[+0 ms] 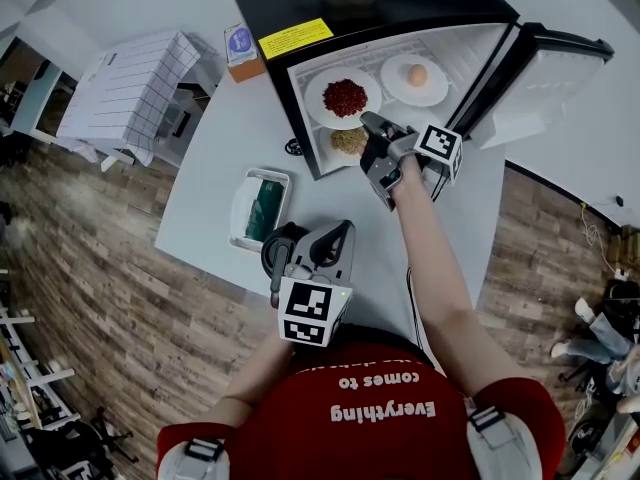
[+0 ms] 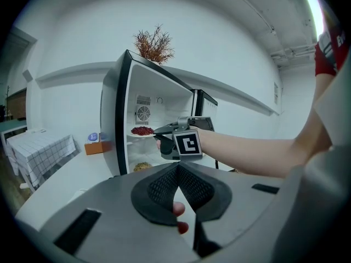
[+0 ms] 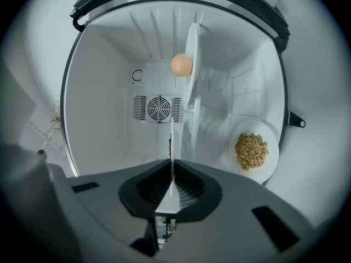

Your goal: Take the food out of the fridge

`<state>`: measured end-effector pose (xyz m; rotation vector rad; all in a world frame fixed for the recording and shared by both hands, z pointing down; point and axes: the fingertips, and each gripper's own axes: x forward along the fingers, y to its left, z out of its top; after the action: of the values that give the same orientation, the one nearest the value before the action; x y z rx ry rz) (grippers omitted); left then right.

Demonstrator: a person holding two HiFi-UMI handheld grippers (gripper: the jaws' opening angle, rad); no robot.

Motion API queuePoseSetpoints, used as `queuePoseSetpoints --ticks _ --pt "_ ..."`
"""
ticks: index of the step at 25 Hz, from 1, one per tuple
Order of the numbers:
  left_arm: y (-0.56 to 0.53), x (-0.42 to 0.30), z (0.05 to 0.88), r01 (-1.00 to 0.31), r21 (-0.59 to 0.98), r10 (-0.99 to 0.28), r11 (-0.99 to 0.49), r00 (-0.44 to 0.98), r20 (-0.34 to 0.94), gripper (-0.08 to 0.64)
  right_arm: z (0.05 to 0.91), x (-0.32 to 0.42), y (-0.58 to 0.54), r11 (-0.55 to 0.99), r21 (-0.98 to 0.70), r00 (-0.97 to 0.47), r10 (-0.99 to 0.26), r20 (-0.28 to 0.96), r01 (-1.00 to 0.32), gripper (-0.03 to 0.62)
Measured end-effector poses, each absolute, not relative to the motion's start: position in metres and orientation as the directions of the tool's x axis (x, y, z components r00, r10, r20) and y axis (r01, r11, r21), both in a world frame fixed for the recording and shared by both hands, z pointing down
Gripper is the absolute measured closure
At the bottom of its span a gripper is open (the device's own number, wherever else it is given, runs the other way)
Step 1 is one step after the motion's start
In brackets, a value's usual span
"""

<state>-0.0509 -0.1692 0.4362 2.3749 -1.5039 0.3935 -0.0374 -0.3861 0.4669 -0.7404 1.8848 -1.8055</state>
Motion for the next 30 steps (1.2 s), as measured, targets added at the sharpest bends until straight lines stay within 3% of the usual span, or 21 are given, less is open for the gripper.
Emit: queuePoseSetpoints --ticks 21,30 --pt "-0.119 -0.044 0.409 -0.896 0.067 -0.843 -0.438 0.436 0.315 0.558 0.422 0.005 -0.261 0.095 -0.993 -0.778 -0.618 -0.111 0.067 0.566" --pt "-0.11 -0.046 0.401 -0.895 0.074 -0.846 -0.439 0.44 0.3 0.557 0.431 0.02 -0.226 0.076 -0.995 -0.779 -0.619 -0.098 0.064 0.566"
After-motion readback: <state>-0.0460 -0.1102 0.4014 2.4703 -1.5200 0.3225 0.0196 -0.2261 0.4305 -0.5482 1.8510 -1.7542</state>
